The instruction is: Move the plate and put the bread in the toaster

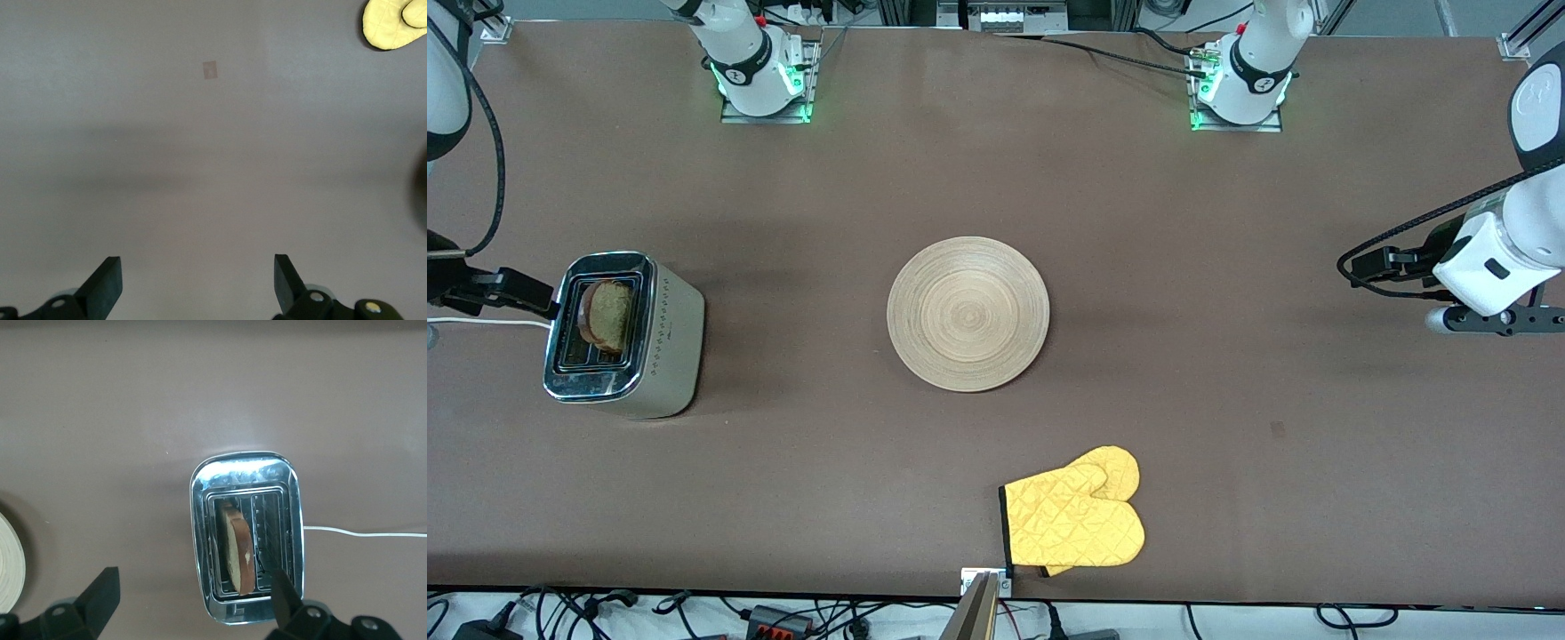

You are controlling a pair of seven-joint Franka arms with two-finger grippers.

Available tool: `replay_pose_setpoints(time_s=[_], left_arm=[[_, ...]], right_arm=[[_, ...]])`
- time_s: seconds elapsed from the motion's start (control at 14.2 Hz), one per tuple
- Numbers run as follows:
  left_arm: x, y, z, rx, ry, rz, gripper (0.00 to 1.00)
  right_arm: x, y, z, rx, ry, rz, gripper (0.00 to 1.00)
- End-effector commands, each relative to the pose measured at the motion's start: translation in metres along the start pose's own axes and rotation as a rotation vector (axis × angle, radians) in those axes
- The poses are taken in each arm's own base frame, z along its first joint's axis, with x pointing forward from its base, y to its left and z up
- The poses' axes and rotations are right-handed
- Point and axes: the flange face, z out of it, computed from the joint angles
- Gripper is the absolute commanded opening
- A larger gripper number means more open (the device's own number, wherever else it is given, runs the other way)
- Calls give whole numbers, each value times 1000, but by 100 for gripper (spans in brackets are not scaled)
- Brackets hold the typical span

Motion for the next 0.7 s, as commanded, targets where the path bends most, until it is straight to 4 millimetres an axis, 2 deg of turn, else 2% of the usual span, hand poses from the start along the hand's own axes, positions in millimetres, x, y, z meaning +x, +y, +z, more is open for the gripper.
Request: replay_pose_setpoints(time_s=[0.0,0.14,0.42,0.56,0.63], left_arm=[[-6,-9,-1,-31,-7,6,100],[-5,-15,1,-52,-10,-4,100],[-1,-40,11,-116,-28,-21,100],[2,-58,15,-156,-28,-7,100],[3,-61,20,-173,-34,6,100]], right_arm=[[-25,1,-3,-10,3,-13,100],[-36,2,-6,-9,-13,-11,100],[-58,-1,-11,-6,-22,-19,100],[-71,0,-7,-1,-39,-16,100],[-77,2,-2,-2,-45,-15,100]])
